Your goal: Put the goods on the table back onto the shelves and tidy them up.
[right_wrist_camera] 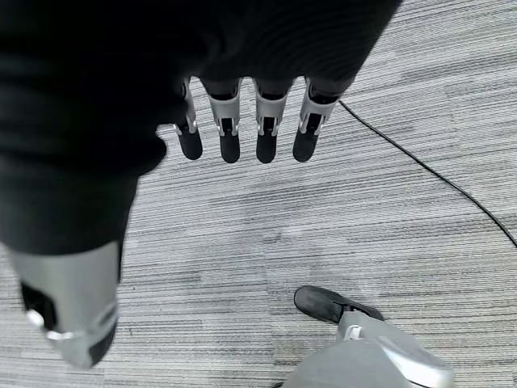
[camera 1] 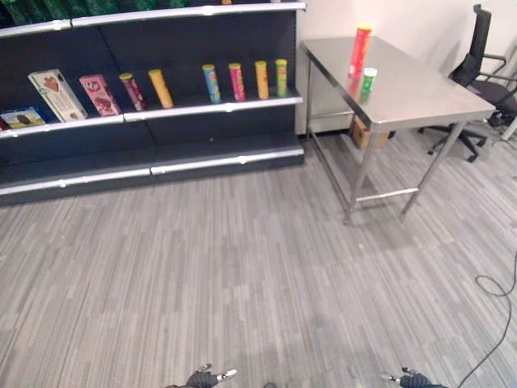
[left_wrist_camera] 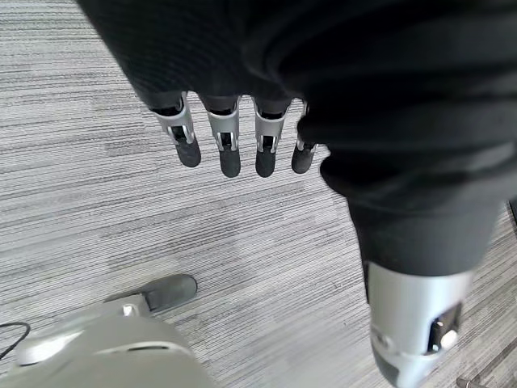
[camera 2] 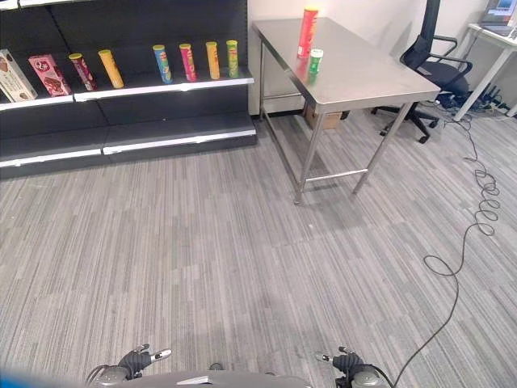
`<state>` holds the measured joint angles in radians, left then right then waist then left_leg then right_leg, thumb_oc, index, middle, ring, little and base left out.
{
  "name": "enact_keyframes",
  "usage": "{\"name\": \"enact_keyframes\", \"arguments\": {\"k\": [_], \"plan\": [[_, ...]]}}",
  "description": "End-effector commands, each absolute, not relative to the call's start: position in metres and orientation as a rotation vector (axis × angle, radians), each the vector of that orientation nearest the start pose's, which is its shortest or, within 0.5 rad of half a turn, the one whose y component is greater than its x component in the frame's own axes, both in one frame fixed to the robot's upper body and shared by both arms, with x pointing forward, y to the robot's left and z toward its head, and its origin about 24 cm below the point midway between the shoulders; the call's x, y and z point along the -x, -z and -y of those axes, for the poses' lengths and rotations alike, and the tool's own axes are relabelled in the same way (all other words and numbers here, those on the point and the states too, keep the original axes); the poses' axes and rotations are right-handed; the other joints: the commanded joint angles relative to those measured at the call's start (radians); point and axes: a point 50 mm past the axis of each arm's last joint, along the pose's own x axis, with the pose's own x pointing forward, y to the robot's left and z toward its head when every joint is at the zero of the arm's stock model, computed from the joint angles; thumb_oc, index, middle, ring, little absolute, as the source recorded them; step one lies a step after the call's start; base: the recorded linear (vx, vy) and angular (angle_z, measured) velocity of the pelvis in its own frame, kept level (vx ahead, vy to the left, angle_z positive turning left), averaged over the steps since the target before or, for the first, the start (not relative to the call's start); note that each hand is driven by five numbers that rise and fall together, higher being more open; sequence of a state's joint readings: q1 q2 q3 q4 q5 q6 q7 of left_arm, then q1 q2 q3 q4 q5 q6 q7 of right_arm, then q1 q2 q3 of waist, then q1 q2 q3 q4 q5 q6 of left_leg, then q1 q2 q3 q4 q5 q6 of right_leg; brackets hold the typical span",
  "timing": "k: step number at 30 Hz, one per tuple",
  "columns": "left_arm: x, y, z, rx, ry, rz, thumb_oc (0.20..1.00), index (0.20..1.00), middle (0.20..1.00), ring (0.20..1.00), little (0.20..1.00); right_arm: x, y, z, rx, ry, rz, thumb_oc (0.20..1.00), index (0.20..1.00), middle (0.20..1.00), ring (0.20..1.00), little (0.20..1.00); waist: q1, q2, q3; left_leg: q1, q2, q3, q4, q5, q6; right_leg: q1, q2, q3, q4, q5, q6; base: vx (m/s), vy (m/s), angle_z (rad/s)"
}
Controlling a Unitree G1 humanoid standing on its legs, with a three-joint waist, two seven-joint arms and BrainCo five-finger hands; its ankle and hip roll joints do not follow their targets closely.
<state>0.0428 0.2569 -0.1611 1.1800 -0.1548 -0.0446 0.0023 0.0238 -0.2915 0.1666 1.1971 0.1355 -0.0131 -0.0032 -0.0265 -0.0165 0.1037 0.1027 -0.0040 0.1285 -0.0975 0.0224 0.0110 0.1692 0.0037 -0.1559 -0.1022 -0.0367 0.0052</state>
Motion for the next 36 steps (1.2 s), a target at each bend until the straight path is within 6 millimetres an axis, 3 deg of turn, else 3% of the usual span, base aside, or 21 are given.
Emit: {"name": "enact_keyframes", "arguments": {"k": [1,12,19,36], "plan": [[-0.1053,0.1556,-0.2377,-0.156,-0.109,-1.133,1.000,1.000,1.000,1.000,1.000,-0.0982,0.1525,0.2597,0.262,0.123,-1.195,1.000,1.000,1.000,1.000,1.000,-0.012,0.000,0.005,0.060,0.043,-0.010,0.010,-0.077,-0.076,-0.002,-0.071,-0.026,0.034,-0.037,0.100,0.00,0.000,0.00],[-0.1041,0.1553,-0.2410,-0.195,-0.133,-1.136,1.000,1.000,1.000,1.000,1.000,-0.0971,0.1537,0.2568,0.267,0.121,-1.198,1.000,1.000,1.000,1.000,1.000,-0.011,0.001,0.006,0.058,0.043,-0.007,0.010,-0.076,-0.078,0.003,-0.075,-0.033,0.028,-0.033,0.101,0.00,0.000,0.00],[-0.1072,0.1547,-0.2403,-0.417,0.056,-1.148,1.000,1.000,1.000,1.000,1.000,-0.1058,0.1495,0.2632,0.303,0.097,-1.184,1.000,1.000,1.000,1.000,1.000,-0.021,0.010,0.009,0.053,0.041,0.002,0.010,-0.078,-0.074,-0.012,-0.079,-0.021,0.038,-0.029,0.106,0.00,0.009,0.00],[-0.1068,0.1552,-0.2405,-0.335,-0.029,-1.151,1.000,1.000,1.000,1.000,1.000,-0.1017,0.1526,0.2575,0.291,0.091,-1.201,1.000,1.000,1.000,1.000,1.000,-0.014,0.007,0.002,0.051,0.034,-0.003,0.010,-0.084,-0.063,-0.024,-0.086,-0.013,0.055,-0.030,0.109,0.00,0.004,0.00]]}}
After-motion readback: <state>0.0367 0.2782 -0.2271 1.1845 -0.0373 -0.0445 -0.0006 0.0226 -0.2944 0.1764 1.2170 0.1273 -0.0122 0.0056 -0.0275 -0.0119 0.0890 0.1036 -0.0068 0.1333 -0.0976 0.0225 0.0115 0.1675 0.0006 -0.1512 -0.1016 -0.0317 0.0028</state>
